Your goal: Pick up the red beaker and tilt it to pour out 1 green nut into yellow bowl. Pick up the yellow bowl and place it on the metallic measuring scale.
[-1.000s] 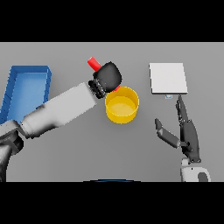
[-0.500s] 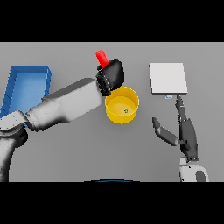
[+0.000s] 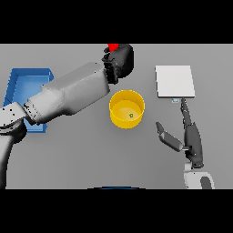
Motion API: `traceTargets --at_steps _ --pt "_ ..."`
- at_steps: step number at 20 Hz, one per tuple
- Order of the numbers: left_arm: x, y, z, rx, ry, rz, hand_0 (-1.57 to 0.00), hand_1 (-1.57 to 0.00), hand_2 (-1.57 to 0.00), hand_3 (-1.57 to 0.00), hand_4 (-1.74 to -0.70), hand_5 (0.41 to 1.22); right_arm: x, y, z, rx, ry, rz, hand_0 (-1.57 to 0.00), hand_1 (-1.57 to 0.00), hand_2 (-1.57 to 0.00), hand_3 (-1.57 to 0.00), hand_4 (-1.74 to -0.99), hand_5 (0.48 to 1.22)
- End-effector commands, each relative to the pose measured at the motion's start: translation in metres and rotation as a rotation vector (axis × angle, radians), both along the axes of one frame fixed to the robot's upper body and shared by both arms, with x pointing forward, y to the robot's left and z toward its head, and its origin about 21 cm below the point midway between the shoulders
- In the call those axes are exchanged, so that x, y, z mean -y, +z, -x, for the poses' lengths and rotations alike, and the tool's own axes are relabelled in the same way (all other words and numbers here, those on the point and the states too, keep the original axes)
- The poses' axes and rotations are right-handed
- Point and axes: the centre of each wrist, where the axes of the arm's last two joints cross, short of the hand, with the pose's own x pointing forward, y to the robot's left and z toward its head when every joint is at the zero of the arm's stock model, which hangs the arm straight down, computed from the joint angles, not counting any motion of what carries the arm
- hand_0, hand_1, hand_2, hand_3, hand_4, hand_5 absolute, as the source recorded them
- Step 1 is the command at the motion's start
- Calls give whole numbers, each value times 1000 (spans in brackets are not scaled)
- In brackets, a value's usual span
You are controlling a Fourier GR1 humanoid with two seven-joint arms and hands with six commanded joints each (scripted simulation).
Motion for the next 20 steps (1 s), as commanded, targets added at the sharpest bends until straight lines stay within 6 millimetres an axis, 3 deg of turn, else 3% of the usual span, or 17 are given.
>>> traceTargets --at_steps 1,2,4,7,9,11,14,20 --pt "-4 16 -6 25 4 26 -1571 -1571 -1571 -1494 -1727 1221 0 1 -1 4 3 0 1 1 1 1 -1203 592" --pt "-7 31 -11 60 23 50 -1571 -1571 -1399 -1509 -1676 1221 1 1 0 7 7 0 1 1 1 1 -1201 592" --pt "-12 64 -20 88 44 130 -1571 -1571 -1461 -1041 -1699 1221 3 3 -4 9 6 -15 1 1 1 1 -1186 596" --pt "-26 111 -35 154 152 271 -1571 -1571 -1515 -1300 -1709 1221 2 2 -6 -3 31 -48 1 1 1 1 -1182 593" --pt "-48 132 -47 142 259 426 -1571 -1571 -1535 -1397 -1720 1221 1 1 -3 19 47 -63 1 1 1 1 -1193 597" --pt "-86 144 -58 120 400 652 -1571 -1571 -1548 -1379 -1727 1221 3 1 -4 5 43 -72 1 1 1 1 -1199 594" --pt "-146 145 -70 96 591 994 -1571 -1571 -1559 -1368 -1733 1221 5 -2 -3 -1 49 -82 1 1 1 1 -1224 592" --pt "-243 106 -62 83 783 1469 -1571 -1571 -1568 -1414 -1739 1221 11 0 -6 27 69 -46 1 1 1 1 -1223 591"
